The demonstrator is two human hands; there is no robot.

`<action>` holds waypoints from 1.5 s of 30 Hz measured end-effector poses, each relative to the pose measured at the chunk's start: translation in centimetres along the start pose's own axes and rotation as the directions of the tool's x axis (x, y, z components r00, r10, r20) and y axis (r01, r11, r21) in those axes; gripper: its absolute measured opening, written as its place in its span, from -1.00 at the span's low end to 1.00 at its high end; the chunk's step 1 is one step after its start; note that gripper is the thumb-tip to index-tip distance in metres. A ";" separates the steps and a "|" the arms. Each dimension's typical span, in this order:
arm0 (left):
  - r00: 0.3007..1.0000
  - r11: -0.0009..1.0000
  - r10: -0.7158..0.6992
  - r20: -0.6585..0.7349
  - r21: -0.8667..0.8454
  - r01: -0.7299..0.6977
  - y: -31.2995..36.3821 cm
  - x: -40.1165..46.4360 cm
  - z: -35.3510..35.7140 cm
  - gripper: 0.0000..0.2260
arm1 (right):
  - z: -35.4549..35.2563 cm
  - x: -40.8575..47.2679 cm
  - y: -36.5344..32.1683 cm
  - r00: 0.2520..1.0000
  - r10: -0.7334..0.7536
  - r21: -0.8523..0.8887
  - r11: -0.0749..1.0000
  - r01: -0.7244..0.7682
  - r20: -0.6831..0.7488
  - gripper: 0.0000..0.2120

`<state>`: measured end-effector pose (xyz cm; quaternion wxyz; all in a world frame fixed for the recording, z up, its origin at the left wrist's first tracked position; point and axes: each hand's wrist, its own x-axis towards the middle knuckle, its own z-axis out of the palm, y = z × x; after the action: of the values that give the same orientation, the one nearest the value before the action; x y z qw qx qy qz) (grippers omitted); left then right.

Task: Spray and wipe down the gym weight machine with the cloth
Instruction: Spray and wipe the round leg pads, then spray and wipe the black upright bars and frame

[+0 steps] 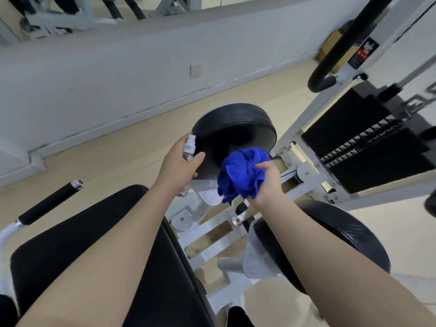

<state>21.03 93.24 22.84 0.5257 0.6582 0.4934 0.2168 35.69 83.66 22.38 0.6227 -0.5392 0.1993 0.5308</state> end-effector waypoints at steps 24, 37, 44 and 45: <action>0.941 0.945 0.235 0.242 -0.283 -0.163 9.8 -18.0 2.2 -0.59 | -7.7 -15.6 -1.8 0.913 -0.215 -0.769 0.493 0.408 0.346 -0.74; 0.878 0.885 0.446 0.172 -0.230 -0.404 19.3 -23.0 18.2 -0.66 | -21.1 -22.5 -11.2 0.810 -0.094 -0.621 0.593 0.512 0.579 -0.69; 0.796 0.832 0.553 0.245 -0.107 -0.545 25.4 -27.6 28.7 -0.43 | -30.5 -26.4 -19.7 0.718 -0.297 -0.584 0.429 0.689 0.629 -0.74; 0.779 0.816 0.577 0.247 -0.124 -0.565 26.2 -28.0 29.9 -0.46 | -31.5 -27.2 -20.9 0.713 -0.272 -0.599 0.398 0.695 0.646 -0.73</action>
<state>44.41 55.41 42.52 0.5121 0.7885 0.1886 0.2836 54.56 46.74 43.61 0.4587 -0.6570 -0.3887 0.4549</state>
